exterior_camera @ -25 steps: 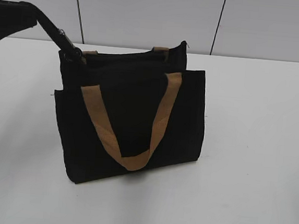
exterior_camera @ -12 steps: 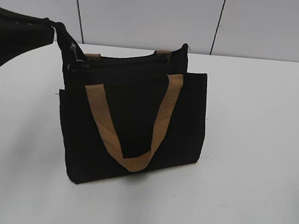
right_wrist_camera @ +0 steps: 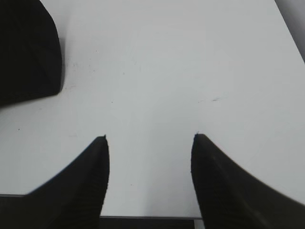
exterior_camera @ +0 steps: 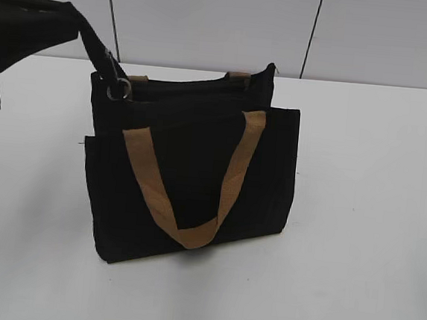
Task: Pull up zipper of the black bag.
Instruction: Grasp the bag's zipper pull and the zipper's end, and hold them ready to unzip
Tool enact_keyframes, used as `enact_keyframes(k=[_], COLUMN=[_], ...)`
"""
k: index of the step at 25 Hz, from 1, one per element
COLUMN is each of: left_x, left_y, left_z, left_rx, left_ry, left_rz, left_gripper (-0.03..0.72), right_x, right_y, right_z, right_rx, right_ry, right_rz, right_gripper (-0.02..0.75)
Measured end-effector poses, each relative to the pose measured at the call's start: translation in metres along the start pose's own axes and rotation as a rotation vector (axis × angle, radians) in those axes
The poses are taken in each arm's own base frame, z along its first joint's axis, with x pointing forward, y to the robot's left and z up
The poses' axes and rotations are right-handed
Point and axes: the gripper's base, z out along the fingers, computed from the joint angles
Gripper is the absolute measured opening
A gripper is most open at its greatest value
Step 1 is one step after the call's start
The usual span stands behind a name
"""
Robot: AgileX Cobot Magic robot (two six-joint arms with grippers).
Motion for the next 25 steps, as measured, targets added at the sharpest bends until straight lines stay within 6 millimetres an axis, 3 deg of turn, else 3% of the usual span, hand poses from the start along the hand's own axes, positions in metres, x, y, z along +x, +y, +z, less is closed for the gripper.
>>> enact_keyframes(k=[8,16,21,25], left_x=[-0.002,-0.002,-0.002,-0.002], left_y=[0.002,0.003,0.003,0.003], left_z=[0.000,0.001,0.001,0.001], left_rx=[-0.009,-0.018,-0.018,-0.018], left_ry=[-0.010,-0.015,-0.015,-0.015], left_rz=[-0.006,-0.024,-0.024,-0.024], left_gripper=[0.033,0.033,0.033,0.033], right_x=[-0.013,-0.060,-0.084,-0.099], right_y=[0.008,0.025,0.027,0.025], right_z=[-0.001,0.025,0.033,0.056], right_rx=[-0.102,-0.399,-0.441,-0.481], right_ry=[-0.021,0.031,-0.043,0.007], right_rz=[-0.078,-0.193,-0.218,-0.252], right_gripper=[0.428,0.428,0.428,0.428])
